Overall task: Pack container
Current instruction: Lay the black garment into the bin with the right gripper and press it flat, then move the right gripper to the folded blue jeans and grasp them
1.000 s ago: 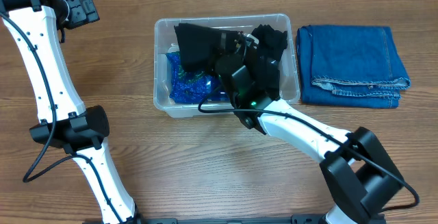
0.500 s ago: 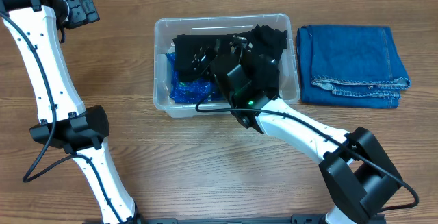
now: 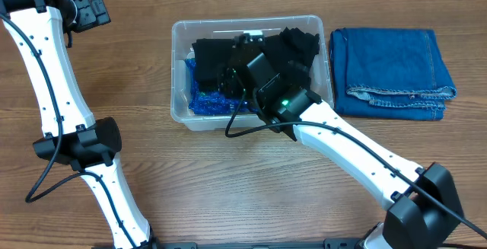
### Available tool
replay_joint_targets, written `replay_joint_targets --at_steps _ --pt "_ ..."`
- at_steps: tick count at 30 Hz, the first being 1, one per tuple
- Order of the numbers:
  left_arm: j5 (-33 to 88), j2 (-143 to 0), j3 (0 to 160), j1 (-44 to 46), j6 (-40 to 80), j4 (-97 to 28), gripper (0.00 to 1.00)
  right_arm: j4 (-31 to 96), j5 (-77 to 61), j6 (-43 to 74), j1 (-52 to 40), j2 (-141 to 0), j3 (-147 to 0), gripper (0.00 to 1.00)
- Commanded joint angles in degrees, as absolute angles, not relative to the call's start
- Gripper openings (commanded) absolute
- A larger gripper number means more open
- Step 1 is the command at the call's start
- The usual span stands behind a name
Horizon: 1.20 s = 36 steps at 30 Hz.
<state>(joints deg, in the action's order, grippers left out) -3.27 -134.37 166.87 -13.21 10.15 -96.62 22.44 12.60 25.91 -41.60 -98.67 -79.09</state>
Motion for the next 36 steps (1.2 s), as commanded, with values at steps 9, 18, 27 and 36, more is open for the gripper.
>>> replay_joint_targets --at_steps 9,18,27,36 --pt "-2.98 -133.38 167.78 -13.1 10.33 -96.64 1.0 18.57 11.05 22.74 -37.19 -113.38 -80.73 0.22" --pt "-2.96 -133.38 167.78 -13.1 10.31 -96.64 1.0 20.51 10.63 22.74 -36.49 -102.17 -81.21 0.54" --pt "-2.98 -133.38 167.78 -13.1 10.33 -96.64 1.0 36.1 10.26 30.15 -15.62 -81.28 -81.56 1.0" --pt "-2.98 -133.38 167.78 -13.1 10.33 -96.64 1.0 55.07 9.3 55.37 8.16 -89.82 -77.89 1.0"
